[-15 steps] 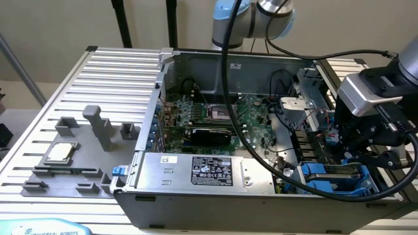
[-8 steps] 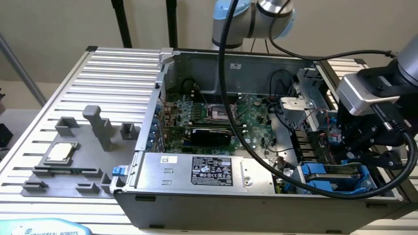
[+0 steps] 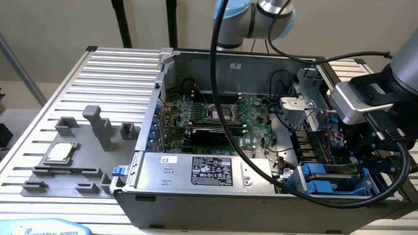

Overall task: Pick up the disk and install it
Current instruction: 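Insert the first disk wire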

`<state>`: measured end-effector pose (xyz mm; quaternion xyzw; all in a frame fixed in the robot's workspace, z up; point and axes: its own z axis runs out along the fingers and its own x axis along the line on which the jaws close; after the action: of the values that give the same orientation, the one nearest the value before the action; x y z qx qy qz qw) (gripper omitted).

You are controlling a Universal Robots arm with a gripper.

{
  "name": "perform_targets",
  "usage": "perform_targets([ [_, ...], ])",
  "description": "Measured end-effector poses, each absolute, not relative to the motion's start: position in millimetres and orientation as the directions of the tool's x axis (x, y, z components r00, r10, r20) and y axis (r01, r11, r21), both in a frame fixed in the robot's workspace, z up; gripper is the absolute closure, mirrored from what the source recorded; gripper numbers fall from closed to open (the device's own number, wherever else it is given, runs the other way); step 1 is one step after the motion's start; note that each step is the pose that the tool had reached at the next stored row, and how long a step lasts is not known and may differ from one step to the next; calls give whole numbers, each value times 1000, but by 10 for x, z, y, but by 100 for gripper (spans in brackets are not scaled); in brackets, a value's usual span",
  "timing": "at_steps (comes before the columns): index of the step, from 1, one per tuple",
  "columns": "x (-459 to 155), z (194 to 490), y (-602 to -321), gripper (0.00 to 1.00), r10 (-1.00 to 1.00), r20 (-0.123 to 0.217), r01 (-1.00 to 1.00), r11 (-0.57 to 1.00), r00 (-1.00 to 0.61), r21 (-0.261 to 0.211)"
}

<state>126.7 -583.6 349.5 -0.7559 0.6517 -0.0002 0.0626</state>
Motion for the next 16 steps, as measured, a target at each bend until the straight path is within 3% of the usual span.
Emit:
perform_targets([
  [16, 1158, 3489, -5886, 84, -997, -58, -992, -34, 42, -118],
])
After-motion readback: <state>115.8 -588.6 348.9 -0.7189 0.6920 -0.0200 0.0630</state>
